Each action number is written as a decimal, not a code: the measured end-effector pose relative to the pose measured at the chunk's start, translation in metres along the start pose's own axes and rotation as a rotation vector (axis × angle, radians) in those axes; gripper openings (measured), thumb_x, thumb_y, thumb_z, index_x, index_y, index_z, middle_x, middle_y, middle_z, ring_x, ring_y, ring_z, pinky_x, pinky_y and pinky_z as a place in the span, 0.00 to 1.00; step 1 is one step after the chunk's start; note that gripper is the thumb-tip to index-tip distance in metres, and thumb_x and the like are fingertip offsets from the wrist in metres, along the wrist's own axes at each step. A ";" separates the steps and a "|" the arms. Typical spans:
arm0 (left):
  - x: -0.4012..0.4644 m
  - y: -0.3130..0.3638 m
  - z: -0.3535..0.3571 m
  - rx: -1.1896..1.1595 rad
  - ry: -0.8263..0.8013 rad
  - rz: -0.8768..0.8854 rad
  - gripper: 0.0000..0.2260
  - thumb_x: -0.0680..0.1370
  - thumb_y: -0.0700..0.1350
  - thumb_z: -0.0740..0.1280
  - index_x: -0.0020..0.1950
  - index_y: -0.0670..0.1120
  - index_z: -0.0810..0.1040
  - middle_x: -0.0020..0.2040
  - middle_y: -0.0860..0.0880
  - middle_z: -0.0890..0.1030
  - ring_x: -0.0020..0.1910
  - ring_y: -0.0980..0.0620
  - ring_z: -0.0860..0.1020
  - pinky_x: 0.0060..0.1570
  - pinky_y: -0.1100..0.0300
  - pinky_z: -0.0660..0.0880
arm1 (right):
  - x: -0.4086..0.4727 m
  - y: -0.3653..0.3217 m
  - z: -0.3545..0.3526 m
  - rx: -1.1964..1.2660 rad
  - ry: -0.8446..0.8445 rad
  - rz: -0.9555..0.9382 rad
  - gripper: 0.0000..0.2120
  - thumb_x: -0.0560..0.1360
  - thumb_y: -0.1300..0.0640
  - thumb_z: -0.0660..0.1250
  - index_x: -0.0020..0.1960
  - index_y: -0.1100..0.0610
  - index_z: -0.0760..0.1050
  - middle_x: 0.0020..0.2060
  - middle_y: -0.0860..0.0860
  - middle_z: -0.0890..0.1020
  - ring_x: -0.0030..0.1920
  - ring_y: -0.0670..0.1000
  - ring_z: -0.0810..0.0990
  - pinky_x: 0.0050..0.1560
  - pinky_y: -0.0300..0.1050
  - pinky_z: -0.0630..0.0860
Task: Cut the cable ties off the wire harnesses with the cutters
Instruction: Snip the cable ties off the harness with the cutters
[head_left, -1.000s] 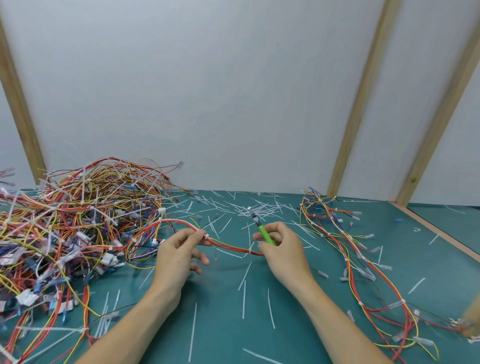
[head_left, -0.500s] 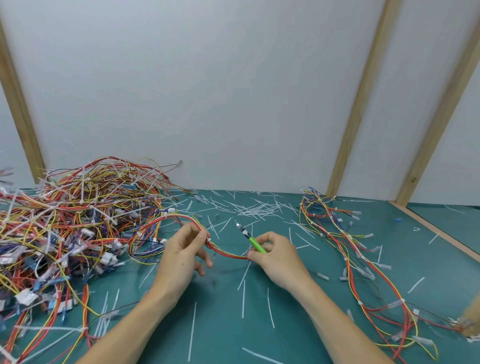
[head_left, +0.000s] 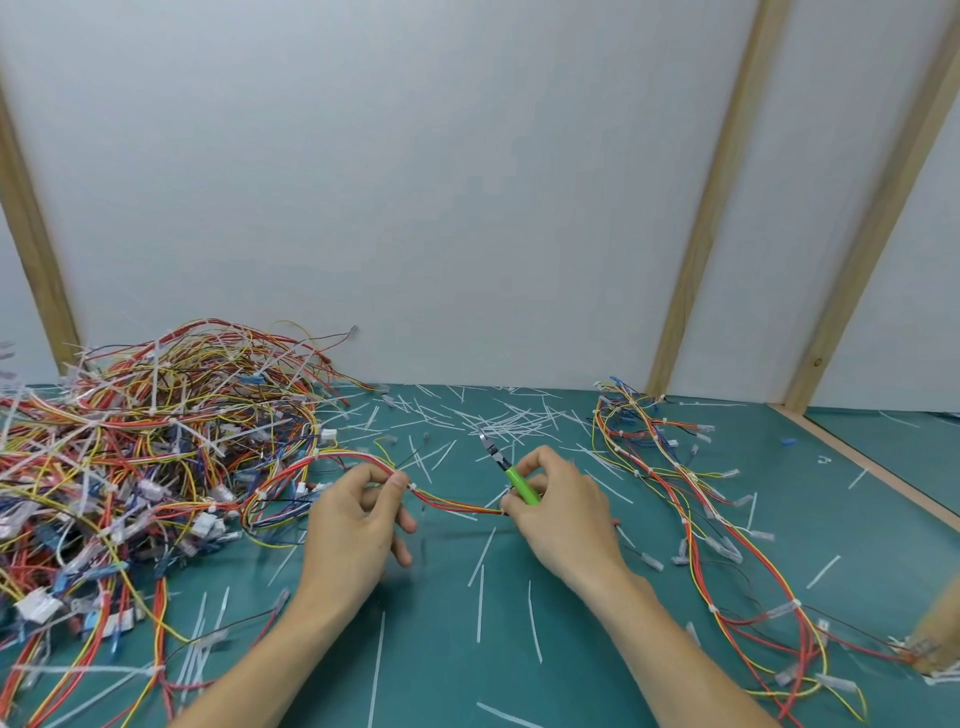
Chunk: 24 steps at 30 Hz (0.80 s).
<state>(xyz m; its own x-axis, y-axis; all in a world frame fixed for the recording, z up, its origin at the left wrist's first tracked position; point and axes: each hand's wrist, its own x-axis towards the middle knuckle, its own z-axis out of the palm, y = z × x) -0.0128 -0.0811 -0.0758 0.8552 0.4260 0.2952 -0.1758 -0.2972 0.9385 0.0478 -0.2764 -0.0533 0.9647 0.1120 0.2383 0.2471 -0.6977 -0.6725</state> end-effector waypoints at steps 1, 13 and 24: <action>0.000 0.001 -0.001 -0.003 0.011 0.008 0.10 0.83 0.45 0.64 0.44 0.43 0.75 0.31 0.45 0.82 0.19 0.43 0.77 0.19 0.66 0.64 | 0.000 0.000 -0.001 0.028 -0.014 -0.005 0.11 0.75 0.50 0.74 0.45 0.44 0.71 0.41 0.39 0.86 0.43 0.40 0.76 0.46 0.48 0.69; -0.014 0.014 0.009 -0.109 -0.242 0.047 0.15 0.78 0.56 0.66 0.43 0.48 0.86 0.36 0.44 0.85 0.29 0.44 0.81 0.25 0.67 0.69 | -0.010 -0.019 0.012 0.790 -0.142 0.247 0.09 0.74 0.66 0.74 0.51 0.60 0.76 0.34 0.49 0.85 0.32 0.47 0.82 0.29 0.43 0.77; -0.009 0.002 0.008 -0.073 -0.195 -0.020 0.07 0.80 0.43 0.69 0.45 0.42 0.82 0.40 0.47 0.86 0.40 0.50 0.86 0.28 0.60 0.74 | -0.023 -0.030 0.011 0.893 -0.362 0.230 0.08 0.76 0.61 0.74 0.52 0.58 0.77 0.43 0.54 0.88 0.36 0.49 0.84 0.36 0.46 0.82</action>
<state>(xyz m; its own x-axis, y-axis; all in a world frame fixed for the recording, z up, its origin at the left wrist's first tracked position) -0.0171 -0.0920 -0.0777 0.9358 0.2559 0.2427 -0.1866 -0.2249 0.9564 0.0193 -0.2505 -0.0464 0.9306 0.3542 -0.0926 -0.1153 0.0433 -0.9924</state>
